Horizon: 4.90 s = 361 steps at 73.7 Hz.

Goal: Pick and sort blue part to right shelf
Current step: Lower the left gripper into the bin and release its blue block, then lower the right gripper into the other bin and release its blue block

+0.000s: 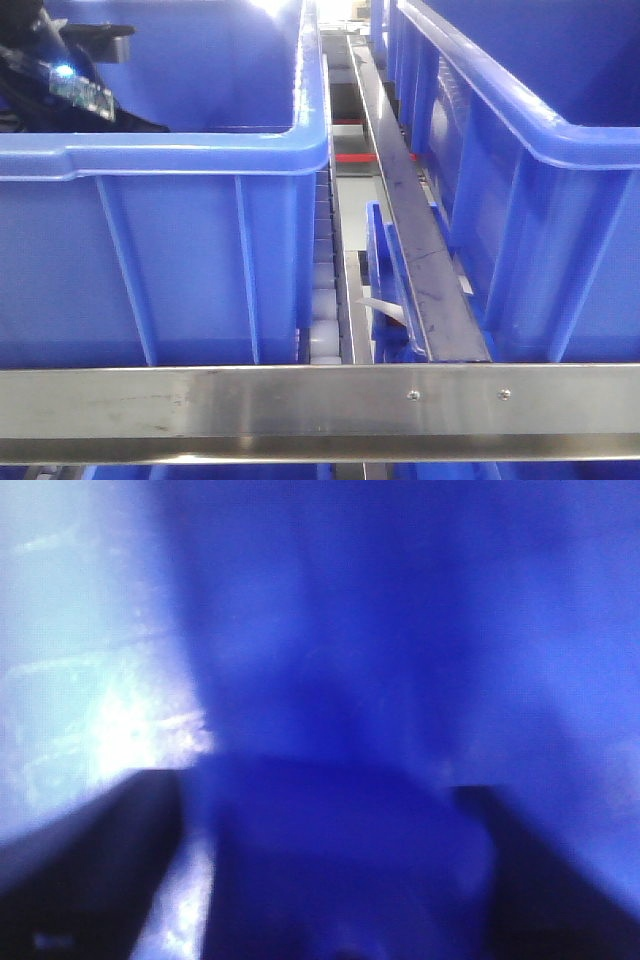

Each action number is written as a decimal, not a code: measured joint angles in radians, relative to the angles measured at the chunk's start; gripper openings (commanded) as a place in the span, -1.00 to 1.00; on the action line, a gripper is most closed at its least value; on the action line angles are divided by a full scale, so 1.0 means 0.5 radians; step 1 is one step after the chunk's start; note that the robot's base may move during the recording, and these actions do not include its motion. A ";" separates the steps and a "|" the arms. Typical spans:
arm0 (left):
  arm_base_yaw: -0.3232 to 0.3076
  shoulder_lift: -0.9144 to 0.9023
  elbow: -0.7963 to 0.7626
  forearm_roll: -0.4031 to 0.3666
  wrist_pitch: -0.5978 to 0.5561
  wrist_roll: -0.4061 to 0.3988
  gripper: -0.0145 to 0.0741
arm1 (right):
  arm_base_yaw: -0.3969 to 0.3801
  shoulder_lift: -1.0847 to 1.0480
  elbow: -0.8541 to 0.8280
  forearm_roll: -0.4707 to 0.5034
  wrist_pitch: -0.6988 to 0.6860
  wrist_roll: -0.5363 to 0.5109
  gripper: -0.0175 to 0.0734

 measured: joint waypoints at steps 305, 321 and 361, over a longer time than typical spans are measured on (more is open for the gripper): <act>-0.014 -3.042 1.366 0.138 0.355 0.000 -0.39 | -0.545 -0.175 0.375 0.409 -0.577 -0.424 -0.49; -0.014 -3.045 1.405 0.124 0.355 0.000 -0.39 | -0.545 -0.175 0.375 0.409 -0.577 -0.424 -0.49; 0.532 -3.732 2.454 -0.130 -0.483 0.000 -0.39 | -0.545 -0.177 0.375 0.409 -0.580 -0.424 -0.49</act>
